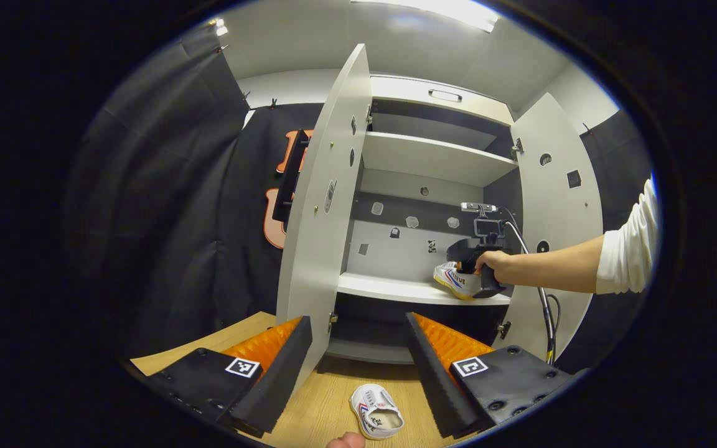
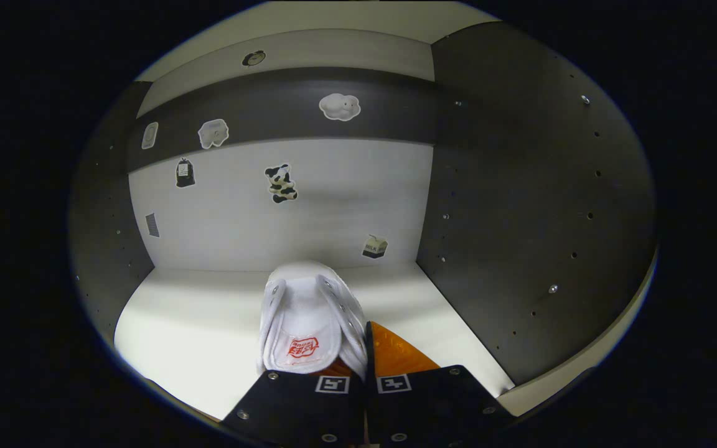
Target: Grab one shoe with the right hand and put it into the shoe cabinet, grab the other shoe with the left hand and put it into the shoe cabinet; then close the right door with the right hand and the left door with the left hand.
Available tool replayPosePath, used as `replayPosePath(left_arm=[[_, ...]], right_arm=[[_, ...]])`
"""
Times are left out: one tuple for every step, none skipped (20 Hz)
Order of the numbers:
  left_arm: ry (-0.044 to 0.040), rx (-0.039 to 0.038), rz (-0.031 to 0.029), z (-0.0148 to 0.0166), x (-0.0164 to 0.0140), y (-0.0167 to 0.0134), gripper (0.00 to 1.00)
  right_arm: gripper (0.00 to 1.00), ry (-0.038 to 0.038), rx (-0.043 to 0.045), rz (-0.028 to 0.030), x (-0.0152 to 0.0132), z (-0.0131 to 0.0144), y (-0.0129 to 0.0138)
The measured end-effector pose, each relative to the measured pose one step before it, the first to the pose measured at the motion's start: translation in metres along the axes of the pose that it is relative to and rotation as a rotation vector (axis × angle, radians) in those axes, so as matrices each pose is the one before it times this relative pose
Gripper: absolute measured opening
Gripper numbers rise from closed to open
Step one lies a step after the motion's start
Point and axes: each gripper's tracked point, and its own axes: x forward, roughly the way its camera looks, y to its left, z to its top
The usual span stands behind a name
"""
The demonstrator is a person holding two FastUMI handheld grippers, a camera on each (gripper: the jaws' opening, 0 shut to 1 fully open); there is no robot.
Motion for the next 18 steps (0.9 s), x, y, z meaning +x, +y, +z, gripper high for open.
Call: replayPosePath(left_arm=[[0.00405, 0.00281, 0.00314, -0.00134, -0.00068, 0.00102, 0.96], [0.00253, 0.00169, 0.00141, -0.00057, -0.00002, 0.00096, 0.96], [0.00008, 0.0013, 0.00263, -0.00029, -0.00162, 0.00083, 0.97], [-0.00027, 0.0002, 0.00295, 0.00001, 0.00029, 0.00122, 0.96], [-0.00059, -0.00124, 0.00236, 0.00023, 0.00028, 0.00116, 0.96], [0.00025, -0.00071, 0.00224, -0.00004, -0.00083, 0.00111, 0.96], [0.00143, 0.00033, 0.0034, -0.00002, -0.00017, 0.00092, 0.96], [0.00195, 0.00049, 0.00203, -0.00148, -0.00118, 0.00088, 0.96], [-0.00052, 0.00071, 0.00079, 0.00085, 0.00007, 0.00093, 0.97], [-0.00115, 0.00066, -0.00084, 0.00139, -0.00052, 0.00025, 0.97], [-0.00017, 0.00126, -0.00181, -0.00038, -0.001, -0.00098, 0.97], [-0.00079, 0.00244, -0.00388, 0.00097, 0.00104, -0.00076, 0.96], [-0.00215, 0.00228, -0.00572, 0.00051, -0.00031, -0.0024, 0.96], [-0.00191, 0.00086, -0.00716, 0.00006, -0.00097, -0.00225, 0.96], [-0.00111, -0.00044, -0.00868, 0.00082, -0.00004, -0.00287, 0.96], [-0.00066, -0.00033, -0.00867, 0.00125, 0.00091, -0.00306, 0.96], [-0.00182, -0.00067, -0.00829, 0.00092, -0.00054, -0.00306, 0.96], [-0.00227, -0.00237, -0.00756, 0.00095, 0.00012, -0.00352, 0.96]], right_arm=[[0.02, 0.00529, 0.00389, 0.0019, 0.00134, -0.00141, 0.00093], [0.05, 0.00498, -0.0054, -0.00386, 0.00096, -0.00169, -0.00068], [0.05, 0.00199, -0.0044, 0.00336, 0.00012, -0.00139, 0.00101], [0.08, 0.00643, -0.00169, 0.01031, 0.00051, -0.00232, 0.00255], [0.1, 0.00233, 0.00904, 0.00241, -0.00136, -0.00203, -0.00054], [0.17, -0.01133, 0.02094, 0.00611, -0.00064, 0.00247, 0.00013], [0.18, 0.00407, 0.02408, 0.01209, -0.00081, -0.00068, 0.0011], [0.18, 0.00512, 0.01189, 0.00547, -0.00154, -0.00009, -0.00088], [0.21, -0.00391, 0.00073, 0.00635, -0.00272, 0.00217, -0.00271], [0.28, 0.00108, -0.00319, 0.00939, -0.00292, 0.00054, -0.0012], [0.34, -0.00096, -0.00616, 0.00434, -0.00431, 0.00112, -0.0036], [0.5, -0.00736, -0.00924, 0.00601, -0.00449, 0.0023, -0.00305], [0.58, -0.00537, -0.01066, 0.00611, -0.00518, 0.00177, -0.00299], [0.72, -0.00414, -0.00931, 0.00757, -0.00562, 0.00191, -0.00156], [0.77, -0.00863, -0.00711, 0.01212, -0.0078, 0.00272, -0.00106], [0.86, -0.01797, -0.00835, 0.00962, -0.00836, 0.00552, -0.00061], [0.89, -0.02879, -0.00906, 0.00871, -0.00962, 0.00832, -0.00064], [0.93, -0.03599, -0.00489, 0.01109, -0.01172, 0.01034, 0.00092]])
